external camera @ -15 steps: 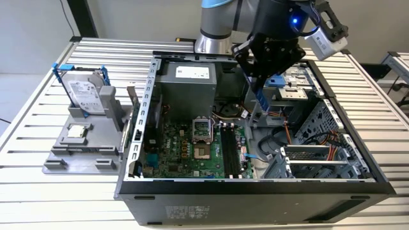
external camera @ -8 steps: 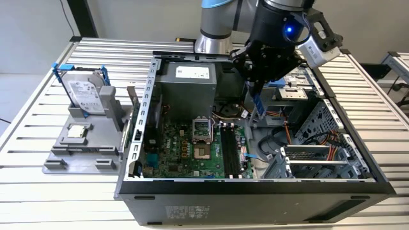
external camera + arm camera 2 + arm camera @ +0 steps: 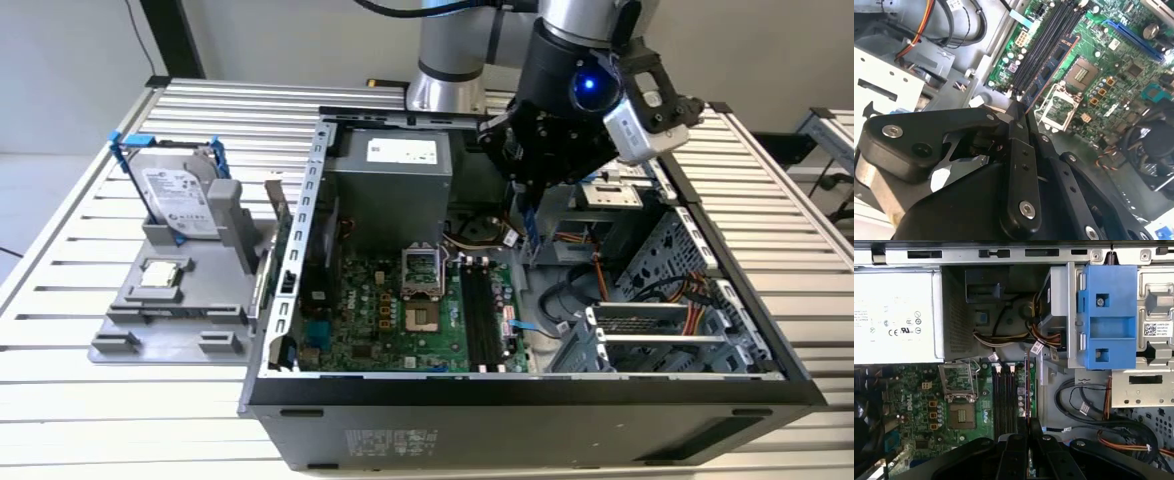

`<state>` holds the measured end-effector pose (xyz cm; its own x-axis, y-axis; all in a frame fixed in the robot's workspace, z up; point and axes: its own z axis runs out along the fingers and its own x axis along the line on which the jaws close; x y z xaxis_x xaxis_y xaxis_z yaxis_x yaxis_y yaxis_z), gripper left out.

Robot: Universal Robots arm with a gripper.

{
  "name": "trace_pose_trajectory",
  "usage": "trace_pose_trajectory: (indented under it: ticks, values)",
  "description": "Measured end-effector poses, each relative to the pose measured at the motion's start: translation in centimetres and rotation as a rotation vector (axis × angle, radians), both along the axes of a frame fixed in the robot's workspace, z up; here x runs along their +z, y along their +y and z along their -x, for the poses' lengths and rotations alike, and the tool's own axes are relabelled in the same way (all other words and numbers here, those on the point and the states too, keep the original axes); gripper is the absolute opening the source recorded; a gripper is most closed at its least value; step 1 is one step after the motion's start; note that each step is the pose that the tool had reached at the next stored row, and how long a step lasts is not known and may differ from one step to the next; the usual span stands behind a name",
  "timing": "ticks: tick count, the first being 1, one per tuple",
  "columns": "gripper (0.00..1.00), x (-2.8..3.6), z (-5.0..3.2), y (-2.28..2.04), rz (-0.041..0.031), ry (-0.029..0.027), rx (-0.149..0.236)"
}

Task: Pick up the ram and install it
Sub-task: 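Insert the ram into the slot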

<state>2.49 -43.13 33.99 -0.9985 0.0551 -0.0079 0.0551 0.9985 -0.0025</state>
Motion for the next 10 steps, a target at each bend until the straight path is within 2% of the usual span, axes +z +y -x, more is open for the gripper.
trace_pose_trajectory:
  ticks: [6, 10]
  values:
    - [0.00, -1.09, -0.03, -0.04, 0.0000, 0.0000, -0.008]
    - [0.00, -1.82, -0.04, -0.09, -0.0001, -0.0001, 0.011]
